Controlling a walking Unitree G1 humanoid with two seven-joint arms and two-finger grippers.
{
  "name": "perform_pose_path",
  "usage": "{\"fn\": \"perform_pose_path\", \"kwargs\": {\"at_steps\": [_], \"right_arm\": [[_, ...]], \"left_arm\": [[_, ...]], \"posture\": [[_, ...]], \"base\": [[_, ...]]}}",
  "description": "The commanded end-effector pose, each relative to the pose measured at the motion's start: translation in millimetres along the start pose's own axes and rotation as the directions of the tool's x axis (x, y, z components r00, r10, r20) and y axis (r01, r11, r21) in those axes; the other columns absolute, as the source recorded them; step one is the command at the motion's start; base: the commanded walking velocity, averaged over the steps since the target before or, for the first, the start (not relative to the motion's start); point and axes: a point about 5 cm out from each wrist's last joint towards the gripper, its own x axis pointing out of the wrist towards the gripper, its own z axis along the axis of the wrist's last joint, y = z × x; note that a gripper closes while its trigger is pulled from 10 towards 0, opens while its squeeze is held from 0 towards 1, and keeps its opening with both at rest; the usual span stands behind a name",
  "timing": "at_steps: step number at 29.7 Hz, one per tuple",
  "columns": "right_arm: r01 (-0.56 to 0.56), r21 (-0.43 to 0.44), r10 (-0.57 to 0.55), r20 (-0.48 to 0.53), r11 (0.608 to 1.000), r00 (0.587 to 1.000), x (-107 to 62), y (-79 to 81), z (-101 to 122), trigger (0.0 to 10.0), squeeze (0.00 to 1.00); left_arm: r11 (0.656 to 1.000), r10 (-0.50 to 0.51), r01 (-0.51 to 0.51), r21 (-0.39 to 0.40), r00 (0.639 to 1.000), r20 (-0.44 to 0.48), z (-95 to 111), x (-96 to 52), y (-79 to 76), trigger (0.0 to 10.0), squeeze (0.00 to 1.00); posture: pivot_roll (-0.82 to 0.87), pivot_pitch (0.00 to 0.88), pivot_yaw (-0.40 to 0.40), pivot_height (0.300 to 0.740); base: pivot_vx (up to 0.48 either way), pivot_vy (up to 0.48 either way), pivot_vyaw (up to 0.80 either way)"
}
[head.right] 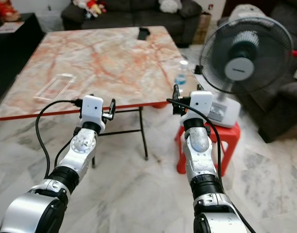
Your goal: Picking trash to rubbish bin
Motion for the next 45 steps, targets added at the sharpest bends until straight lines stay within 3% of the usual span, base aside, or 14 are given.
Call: {"fn": "perform_pose_path", "kwargs": {"at_steps": [1,13,45], "right_arm": [[-0.013,0.013,0.013,0.028,1.0,1.0,5.7,6.0,8.2,10.0,0.0],[-0.069,-0.025,0.069,0.009,0.997,0.998,4.2,12.8,5.1,10.0,0.0],[-0.047,0.018,0.046,0.032,0.999,0.998,8.4,12.8,10.2,10.0,0.0]], "left_arm": [[1.0,0.016,-0.016,0.013,1.0,0.007,1.7,1.6,7.6,10.0,0.0],[1.0,0.008,-0.008,0.011,1.0,0.009,2.3,2.0,5.4,10.0,0.0],[1.0,0.023,-0.023,0.021,0.999,0.028,5.7,3.7,13.2,10.0,0.0]], "posture": [[-0.14,0.0,-0.033,0.74],[-0.14,0.0,-0.035,0.74],[-0.13,0.0,-0.024,0.74]], "base": [[0.368,0.0,0.0],[0.371,0.0,0.0],[0.369,0.0,0.0]]}}
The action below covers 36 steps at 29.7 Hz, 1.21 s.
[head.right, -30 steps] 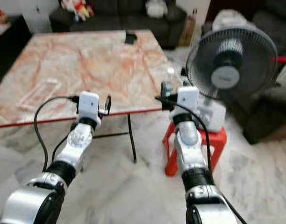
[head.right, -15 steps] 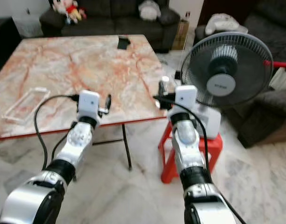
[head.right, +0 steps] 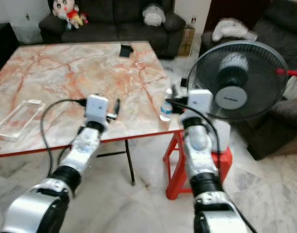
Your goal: Picking trash to rubbish bin
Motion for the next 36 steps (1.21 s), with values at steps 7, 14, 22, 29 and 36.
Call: {"fn": "perform_pose_path", "kwargs": {"at_steps": [7,14,22,29,36], "right_arm": [[0.049,0.008,-0.049,0.021,0.999,0.999,-0.4,-16.4,5.6,10.0,0.0],[0.044,0.017,-0.044,0.019,0.999,0.999,-1.3,-16.3,5.1,10.0,0.0],[-0.018,0.009,0.017,0.03,1.0,0.999,-3.3,-5.5,4.9,10.0,0.0],[-0.01,0.04,0.009,0.035,0.999,0.999,-4.7,-9.9,6.6,10.0,0.0],[-0.011,0.037,0.01,0.012,0.999,1.0,-8.4,-13.7,1.1,10.0,0.0]], "left_arm": [[1.0,-0.016,0.017,-0.02,1.0,0.02,4.6,0.2,-9.5,10.0,0.0],[1.0,-0.019,0.019,-0.023,1.0,0.022,4.8,-0.3,-11.6,10.0,0.0],[1.0,-0.015,0.016,-0.02,1.0,0.025,5.4,-0.3,-9.5,10.0,0.0],[0.999,-0.044,0.044,-0.015,0.998,0.039,5.4,-3.2,-19.0,10.0,0.0],[0.998,-0.061,0.061,-0.021,0.998,0.027,1.1,-7.4,-26.1,10.0,0.0]], "posture": [[-0.13,0.0,-0.026,0.74],[-0.14,0.0,-0.026,0.74],[-0.14,0.005,-0.031,0.74],[-0.15,0.007,-0.042,0.74],[-0.14,0.007,-0.05,0.74]], "base": [[0.37,0.0,0.0],[0.369,0.0,0.0],[0.37,0.0,0.12],[0.204,0.0,0.07],[0.0,0.0,0.0]]}}
